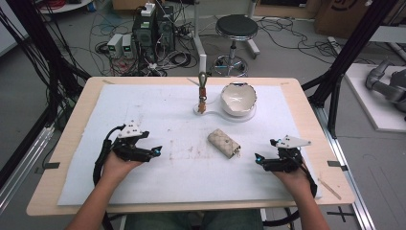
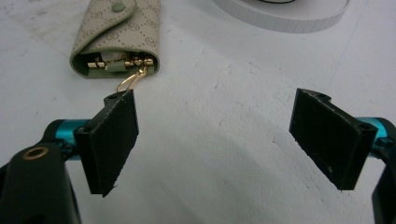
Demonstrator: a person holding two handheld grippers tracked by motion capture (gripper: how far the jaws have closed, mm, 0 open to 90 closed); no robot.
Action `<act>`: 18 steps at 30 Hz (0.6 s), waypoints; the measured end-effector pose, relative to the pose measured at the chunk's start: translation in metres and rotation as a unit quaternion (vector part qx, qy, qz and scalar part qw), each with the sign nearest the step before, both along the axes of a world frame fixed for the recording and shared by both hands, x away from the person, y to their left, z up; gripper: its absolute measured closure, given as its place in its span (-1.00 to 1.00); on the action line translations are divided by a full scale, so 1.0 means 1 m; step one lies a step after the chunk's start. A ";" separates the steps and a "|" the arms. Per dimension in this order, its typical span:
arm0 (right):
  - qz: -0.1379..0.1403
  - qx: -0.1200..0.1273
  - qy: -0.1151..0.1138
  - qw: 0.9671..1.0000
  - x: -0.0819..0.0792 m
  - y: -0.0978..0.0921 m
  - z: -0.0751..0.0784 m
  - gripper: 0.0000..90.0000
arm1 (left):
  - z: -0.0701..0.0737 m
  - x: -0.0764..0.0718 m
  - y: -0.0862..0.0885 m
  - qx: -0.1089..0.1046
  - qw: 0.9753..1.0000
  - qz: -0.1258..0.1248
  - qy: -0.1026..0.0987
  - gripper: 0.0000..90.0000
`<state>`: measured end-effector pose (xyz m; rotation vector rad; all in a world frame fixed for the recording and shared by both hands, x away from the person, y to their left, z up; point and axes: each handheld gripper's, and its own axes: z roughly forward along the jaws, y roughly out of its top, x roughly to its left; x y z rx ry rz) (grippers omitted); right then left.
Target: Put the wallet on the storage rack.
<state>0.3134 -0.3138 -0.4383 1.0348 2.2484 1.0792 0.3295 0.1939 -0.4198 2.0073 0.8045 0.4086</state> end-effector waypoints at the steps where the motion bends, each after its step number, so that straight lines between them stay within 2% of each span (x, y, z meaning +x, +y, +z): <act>1: 0.003 0.000 -0.003 1.000 0.000 0.001 0.002 -0.65 | 0.000 0.000 0.001 -0.005 1.000 0.001 -0.001 -0.53; 4: 0.003 -0.003 -0.003 1.000 0.002 0.004 0.002 -0.65 | 0.000 0.000 0.004 -0.010 1.000 0.004 -0.001 -0.56; 6: 0.003 -0.003 -0.001 1.000 0.002 0.005 0.002 -0.65 | -0.001 -0.003 0.005 0.002 1.000 0.004 -0.001 -0.56; 10: 0.008 0.003 -0.004 1.000 0.005 0.011 0.004 -0.65 | -0.002 -0.005 0.009 0.011 1.000 0.009 -0.001 -0.56; 18: 0.022 0.002 -0.005 1.000 0.009 0.022 0.005 -0.65 | -0.002 -0.010 0.018 0.005 1.000 0.023 -0.002 -0.56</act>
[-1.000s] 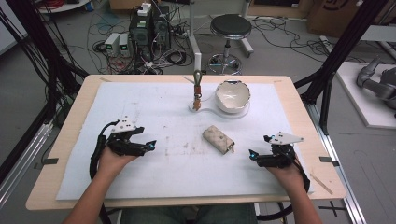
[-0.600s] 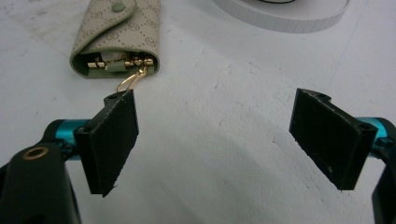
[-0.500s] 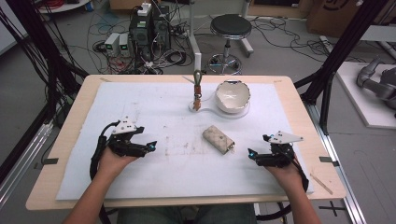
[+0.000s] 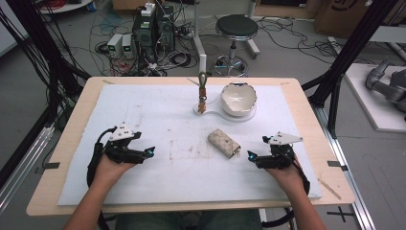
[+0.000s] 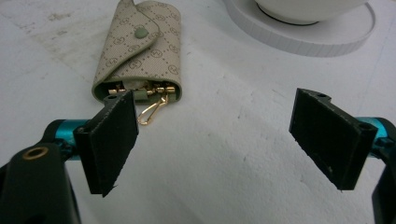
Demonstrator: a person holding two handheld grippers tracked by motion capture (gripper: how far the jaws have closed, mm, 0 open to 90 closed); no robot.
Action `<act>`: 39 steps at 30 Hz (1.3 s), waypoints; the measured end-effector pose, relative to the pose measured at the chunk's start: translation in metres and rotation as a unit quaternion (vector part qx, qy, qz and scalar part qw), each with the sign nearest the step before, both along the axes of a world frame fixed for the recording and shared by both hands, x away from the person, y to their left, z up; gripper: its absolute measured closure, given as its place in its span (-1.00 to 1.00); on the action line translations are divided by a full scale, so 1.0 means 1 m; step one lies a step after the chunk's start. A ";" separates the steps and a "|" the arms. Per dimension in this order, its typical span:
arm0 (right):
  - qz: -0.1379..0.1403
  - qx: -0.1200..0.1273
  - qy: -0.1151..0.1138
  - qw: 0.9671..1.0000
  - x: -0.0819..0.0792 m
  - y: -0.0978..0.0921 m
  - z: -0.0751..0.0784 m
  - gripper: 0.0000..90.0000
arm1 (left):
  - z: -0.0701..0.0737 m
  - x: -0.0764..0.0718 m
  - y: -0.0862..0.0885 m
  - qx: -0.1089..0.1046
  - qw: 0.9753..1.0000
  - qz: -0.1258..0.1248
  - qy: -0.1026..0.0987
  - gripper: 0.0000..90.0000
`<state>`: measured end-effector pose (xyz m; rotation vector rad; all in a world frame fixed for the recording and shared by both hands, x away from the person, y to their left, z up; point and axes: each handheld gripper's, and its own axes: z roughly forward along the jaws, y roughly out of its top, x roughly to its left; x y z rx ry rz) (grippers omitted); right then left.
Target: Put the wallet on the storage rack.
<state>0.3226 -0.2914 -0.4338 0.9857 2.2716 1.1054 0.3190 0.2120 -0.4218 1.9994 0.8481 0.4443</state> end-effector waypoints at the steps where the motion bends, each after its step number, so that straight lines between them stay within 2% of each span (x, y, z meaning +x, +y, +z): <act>1: 0.002 0.003 0.001 1.000 0.002 0.003 0.001 -0.65 | -0.001 -0.002 0.002 0.003 1.000 0.001 0.001 -0.57; 7: 0.010 0.001 -0.001 1.000 0.007 0.016 0.002 -0.65 | -0.003 -0.008 0.008 -0.004 1.000 0.007 0.000 -0.56; 15: 0.025 -0.002 0.011 1.000 0.012 0.042 0.002 -0.65 | -0.007 -0.013 0.019 -0.002 1.000 0.018 0.004 -0.56; 20: 0.032 -0.017 0.024 0.999 0.018 0.058 -0.002 -0.65 | -0.009 -0.016 0.023 -0.004 1.000 0.022 0.005 -0.56; 25: 0.034 -0.020 0.034 0.999 0.021 0.065 -0.005 -0.65 | -0.009 -0.018 0.024 -0.005 1.000 0.022 0.005 -0.56; 33: 0.035 -0.038 0.047 0.998 0.025 0.077 -0.012 -0.65 | -0.010 -0.019 0.024 -0.001 1.000 0.020 0.006 -0.56; 39: 0.038 -0.060 0.071 0.995 0.029 0.085 -0.021 -0.65 | -0.011 -0.019 0.023 0.000 1.000 0.020 0.007 -0.56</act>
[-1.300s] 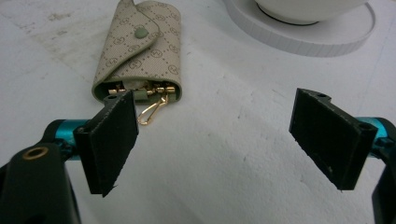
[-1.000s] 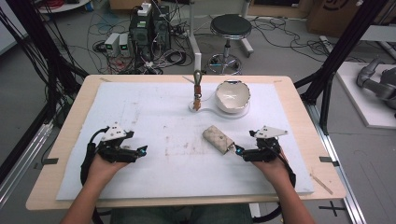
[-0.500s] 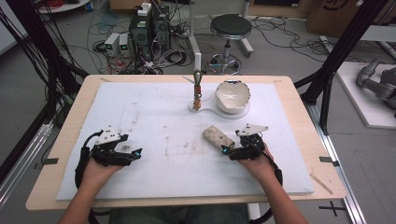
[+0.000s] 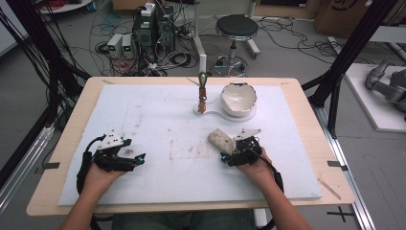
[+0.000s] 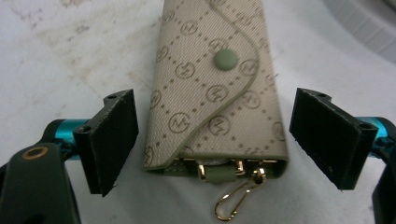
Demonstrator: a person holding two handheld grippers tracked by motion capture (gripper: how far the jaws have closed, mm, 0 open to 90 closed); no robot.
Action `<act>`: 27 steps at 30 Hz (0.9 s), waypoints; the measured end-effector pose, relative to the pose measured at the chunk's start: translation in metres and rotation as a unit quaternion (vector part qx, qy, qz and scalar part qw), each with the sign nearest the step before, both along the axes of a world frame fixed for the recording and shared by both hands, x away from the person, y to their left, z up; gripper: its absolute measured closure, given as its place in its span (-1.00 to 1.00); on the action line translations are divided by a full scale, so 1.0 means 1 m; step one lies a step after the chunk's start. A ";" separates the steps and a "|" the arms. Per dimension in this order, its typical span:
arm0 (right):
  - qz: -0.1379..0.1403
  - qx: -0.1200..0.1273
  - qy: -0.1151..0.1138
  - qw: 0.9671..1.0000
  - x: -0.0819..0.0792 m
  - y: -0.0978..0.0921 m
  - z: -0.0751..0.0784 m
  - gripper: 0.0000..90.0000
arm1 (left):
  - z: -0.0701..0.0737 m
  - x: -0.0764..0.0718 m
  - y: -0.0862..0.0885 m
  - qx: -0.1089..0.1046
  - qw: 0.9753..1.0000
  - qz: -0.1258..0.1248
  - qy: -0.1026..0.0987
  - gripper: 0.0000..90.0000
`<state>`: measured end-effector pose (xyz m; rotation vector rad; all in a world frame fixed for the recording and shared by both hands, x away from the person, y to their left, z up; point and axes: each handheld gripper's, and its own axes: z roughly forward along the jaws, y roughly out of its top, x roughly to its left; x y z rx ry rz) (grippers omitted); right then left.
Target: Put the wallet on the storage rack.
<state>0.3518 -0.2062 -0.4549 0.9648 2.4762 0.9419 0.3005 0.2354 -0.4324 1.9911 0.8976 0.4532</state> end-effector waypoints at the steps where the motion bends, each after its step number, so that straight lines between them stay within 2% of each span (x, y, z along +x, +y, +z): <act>1: 0.000 0.000 0.000 1.000 0.000 0.000 0.000 -0.65 | 0.000 0.000 0.000 0.000 1.000 0.001 0.000 -0.56; 7: 0.000 0.005 0.006 1.000 0.002 -0.001 0.000 -0.61 | 0.000 0.000 -0.001 0.001 1.000 -0.002 0.000 -0.56; 9: 0.004 0.011 0.011 1.000 0.002 -0.004 0.001 -0.35 | 0.000 0.000 -0.001 0.002 1.000 -0.004 0.001 -0.56; 10: 0.001 0.012 0.012 1.000 0.002 -0.005 0.002 -0.31 | -0.001 0.000 -0.001 -0.001 1.000 -0.003 0.003 -0.56; 11: 0.002 0.018 0.013 1.000 0.002 -0.006 0.002 -0.30 | -0.001 0.000 -0.001 -0.001 1.000 -0.003 0.003 -0.56; 18: -0.001 0.018 0.016 1.000 0.003 -0.008 0.004 -0.18 | -0.002 0.001 -0.002 0.002 1.000 -0.006 0.004 -0.56; 22: -0.004 0.012 0.011 1.000 0.003 -0.010 0.006 -0.17 | -0.001 0.001 -0.001 -0.002 1.000 -0.005 0.002 -0.56; 24: -0.006 0.026 0.007 1.000 0.001 -0.015 0.010 -0.17 | -0.001 0.001 -0.001 -0.004 1.000 -0.003 0.002 -0.56; 27: -0.007 0.032 -0.002 0.999 -0.001 -0.019 0.016 -0.17 | -0.001 0.001 0.000 -0.006 1.000 -0.003 0.002 -0.56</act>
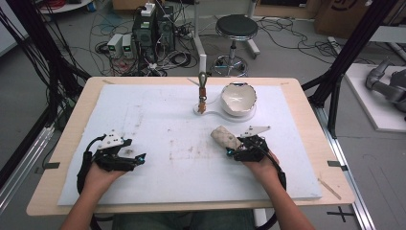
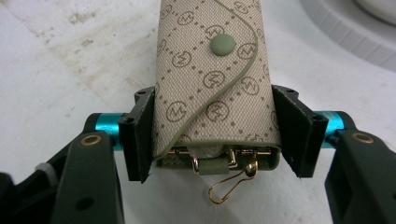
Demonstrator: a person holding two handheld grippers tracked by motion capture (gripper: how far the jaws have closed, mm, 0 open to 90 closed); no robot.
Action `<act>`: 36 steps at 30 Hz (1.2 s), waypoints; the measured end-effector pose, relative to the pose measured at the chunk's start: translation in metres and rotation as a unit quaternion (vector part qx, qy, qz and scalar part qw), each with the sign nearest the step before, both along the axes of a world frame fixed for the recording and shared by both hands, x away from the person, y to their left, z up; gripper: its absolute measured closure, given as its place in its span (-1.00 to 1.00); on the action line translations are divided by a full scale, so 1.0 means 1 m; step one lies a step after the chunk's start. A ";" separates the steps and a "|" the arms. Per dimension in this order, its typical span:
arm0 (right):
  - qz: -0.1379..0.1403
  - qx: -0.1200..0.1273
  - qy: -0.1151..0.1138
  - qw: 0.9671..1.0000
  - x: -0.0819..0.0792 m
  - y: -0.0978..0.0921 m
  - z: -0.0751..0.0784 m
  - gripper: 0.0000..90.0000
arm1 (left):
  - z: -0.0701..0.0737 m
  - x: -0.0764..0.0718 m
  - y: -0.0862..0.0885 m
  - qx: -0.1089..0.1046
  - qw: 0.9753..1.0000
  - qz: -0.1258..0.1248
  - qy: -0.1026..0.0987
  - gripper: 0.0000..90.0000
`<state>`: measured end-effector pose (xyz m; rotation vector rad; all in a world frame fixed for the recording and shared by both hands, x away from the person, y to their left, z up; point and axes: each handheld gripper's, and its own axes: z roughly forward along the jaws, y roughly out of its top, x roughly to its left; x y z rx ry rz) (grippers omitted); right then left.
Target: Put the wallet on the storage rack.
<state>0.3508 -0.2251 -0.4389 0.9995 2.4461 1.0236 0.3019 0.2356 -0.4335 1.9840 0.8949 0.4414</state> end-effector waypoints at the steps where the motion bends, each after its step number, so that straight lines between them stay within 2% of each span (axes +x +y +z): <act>1: 0.000 0.003 -0.002 1.000 -0.001 -0.001 0.002 -0.17 | 0.000 0.000 0.000 -0.001 1.000 0.001 0.000 -0.56; 10: -0.015 0.013 -0.025 0.999 -0.002 -0.013 0.019 -0.17 | 0.001 -0.001 0.001 -0.008 1.000 0.004 -0.003 -0.56; 12: -0.022 0.017 -0.036 0.999 0.000 -0.019 0.028 -0.17 | 0.001 -0.001 0.001 -0.009 1.000 0.004 -0.003 -0.56; 14: -0.023 0.019 -0.039 0.999 0.000 -0.020 0.031 -0.17 | 0.001 -0.001 0.001 -0.011 1.000 0.003 -0.003 -0.56; 15: -0.027 0.017 -0.048 0.998 0.001 -0.023 0.038 -0.17 | 0.002 -0.001 0.001 -0.010 1.000 0.004 -0.004 -0.56; 19: -0.036 0.019 -0.054 0.998 0.004 -0.028 0.048 -0.17 | 0.002 -0.001 0.001 -0.011 1.000 0.003 -0.004 -0.56; 25: -0.053 0.014 -0.069 0.996 0.020 -0.035 0.067 -0.17 | 0.002 -0.001 0.001 -0.011 1.000 0.003 -0.005 -0.56; 31: -0.062 0.000 -0.071 0.996 0.035 -0.034 0.079 -0.17 | 0.003 -0.001 0.002 -0.012 1.000 0.004 -0.006 -0.56; 35: -0.068 -0.016 -0.072 0.995 0.049 -0.030 0.086 -0.17 | 0.003 -0.001 0.002 -0.011 1.000 0.004 -0.005 -0.56; 36: -0.072 -0.028 -0.068 0.995 0.056 -0.028 0.088 -0.17 | 0.003 -0.001 0.002 -0.011 1.000 0.004 -0.005 -0.56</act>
